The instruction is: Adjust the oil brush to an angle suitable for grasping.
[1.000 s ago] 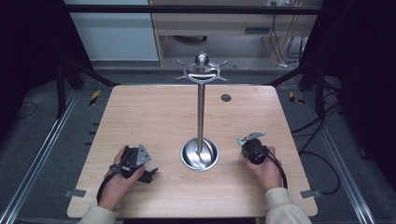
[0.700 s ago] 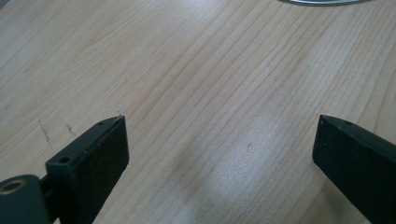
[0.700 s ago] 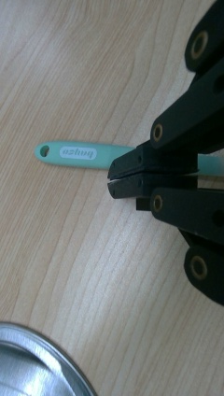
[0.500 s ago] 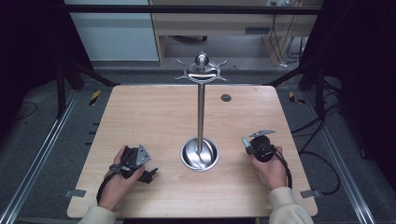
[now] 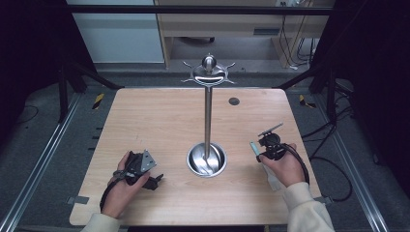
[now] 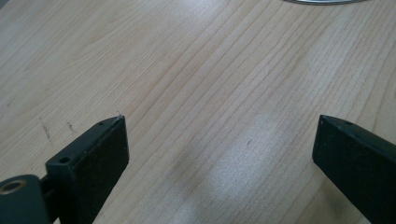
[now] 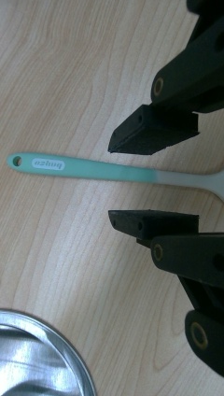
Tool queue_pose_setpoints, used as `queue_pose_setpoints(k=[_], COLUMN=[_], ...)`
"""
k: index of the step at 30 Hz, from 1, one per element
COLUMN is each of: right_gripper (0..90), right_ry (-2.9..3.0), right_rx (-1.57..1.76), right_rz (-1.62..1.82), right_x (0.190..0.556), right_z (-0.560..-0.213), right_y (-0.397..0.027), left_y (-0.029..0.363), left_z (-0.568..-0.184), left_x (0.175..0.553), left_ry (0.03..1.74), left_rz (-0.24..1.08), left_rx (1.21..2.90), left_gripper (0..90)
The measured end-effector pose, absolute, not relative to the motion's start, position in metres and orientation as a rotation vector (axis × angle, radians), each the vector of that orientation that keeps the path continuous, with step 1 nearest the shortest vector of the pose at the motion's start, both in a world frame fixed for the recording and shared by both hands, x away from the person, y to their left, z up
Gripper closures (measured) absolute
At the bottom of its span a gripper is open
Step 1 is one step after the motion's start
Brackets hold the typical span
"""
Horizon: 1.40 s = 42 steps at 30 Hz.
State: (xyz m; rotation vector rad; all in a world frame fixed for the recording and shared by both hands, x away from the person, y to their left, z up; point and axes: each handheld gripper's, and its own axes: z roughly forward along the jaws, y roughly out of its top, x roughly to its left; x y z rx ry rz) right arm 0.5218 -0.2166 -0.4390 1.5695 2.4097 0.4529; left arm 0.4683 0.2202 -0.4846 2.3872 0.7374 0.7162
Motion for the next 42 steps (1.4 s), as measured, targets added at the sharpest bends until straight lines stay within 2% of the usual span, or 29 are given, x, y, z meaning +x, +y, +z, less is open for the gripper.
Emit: queue_pose_setpoints(k=[21, 42], right_gripper=[72.5, 78.4], right_ry=[2.46, 2.48], right_rx=[1.689, 1.745], right_rz=[0.344, 0.309], right_x=[0.529, 0.532], right_z=[-0.461, -0.466], right_y=[-0.224, -0.228], left_y=[0.22, 0.22], left_z=[-0.485, -0.485], left_x=[0.469, 0.468], left_ry=[0.734, 0.733], left_rz=[0.71, 0.712], left_rx=[2.394, 2.394], left_gripper=[3.3, 3.3])
